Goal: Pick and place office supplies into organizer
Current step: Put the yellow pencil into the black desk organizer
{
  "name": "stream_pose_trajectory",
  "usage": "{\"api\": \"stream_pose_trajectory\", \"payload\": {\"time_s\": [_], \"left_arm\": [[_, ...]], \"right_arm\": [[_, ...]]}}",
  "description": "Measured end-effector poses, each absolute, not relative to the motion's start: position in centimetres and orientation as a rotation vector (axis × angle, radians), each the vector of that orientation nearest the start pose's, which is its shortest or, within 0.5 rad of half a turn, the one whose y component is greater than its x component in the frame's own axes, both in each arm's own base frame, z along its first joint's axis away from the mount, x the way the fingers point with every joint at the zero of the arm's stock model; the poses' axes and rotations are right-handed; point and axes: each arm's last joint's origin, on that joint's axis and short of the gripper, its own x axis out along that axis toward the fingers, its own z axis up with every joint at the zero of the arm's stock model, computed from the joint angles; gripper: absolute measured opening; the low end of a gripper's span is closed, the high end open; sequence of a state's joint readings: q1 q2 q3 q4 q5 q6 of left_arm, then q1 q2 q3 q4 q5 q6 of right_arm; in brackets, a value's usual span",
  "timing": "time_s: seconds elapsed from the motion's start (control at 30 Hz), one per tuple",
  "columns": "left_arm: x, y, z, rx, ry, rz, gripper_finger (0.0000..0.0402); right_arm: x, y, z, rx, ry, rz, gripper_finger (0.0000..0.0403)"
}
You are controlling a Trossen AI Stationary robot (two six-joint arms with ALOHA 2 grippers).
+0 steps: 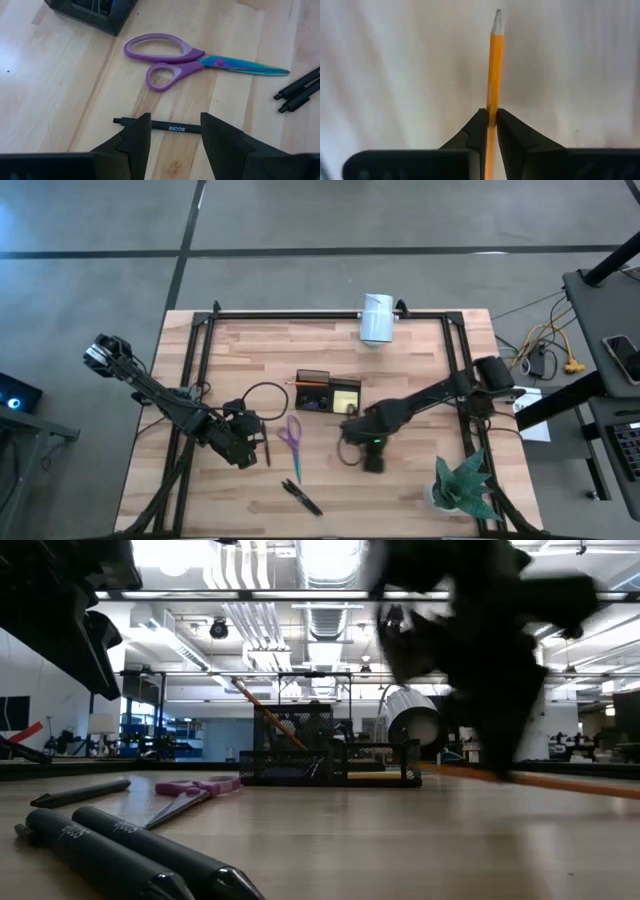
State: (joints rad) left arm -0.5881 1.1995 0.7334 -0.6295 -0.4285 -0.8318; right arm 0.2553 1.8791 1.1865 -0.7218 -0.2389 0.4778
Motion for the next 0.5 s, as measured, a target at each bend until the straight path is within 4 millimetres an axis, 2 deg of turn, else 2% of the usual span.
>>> {"api": "stream_pose_trajectory", "payload": {"time_s": [0.1, 0.23, 0.4, 0.5], "left_arm": [[18.4, -10.8, 21.0, -0.236, 0.922, 0.250, 0.0153], [18.4, -10.8, 21.0, -0.237, 0.922, 0.249, 0.0153], [18.4, -10.9, 21.3, -0.235, 0.917, 0.240, 0.0153], [18.5, -11.0, 21.6, -0.247, 0.913, 0.226, 0.0153]], "right_arm": [[36.0, 10.1, 15.6, 0.469, 1.345, 0.059, 0.0031], [39.0, 10.9, 15.7, 0.492, 1.294, 0.045, 0.0031], [40.9, 12.1, 14.1, 0.443, 1.388, 0.019, 0.0031], [41.8, 13.0, 14.0, 0.417, 1.391, 0.003, 0.0037]]}}
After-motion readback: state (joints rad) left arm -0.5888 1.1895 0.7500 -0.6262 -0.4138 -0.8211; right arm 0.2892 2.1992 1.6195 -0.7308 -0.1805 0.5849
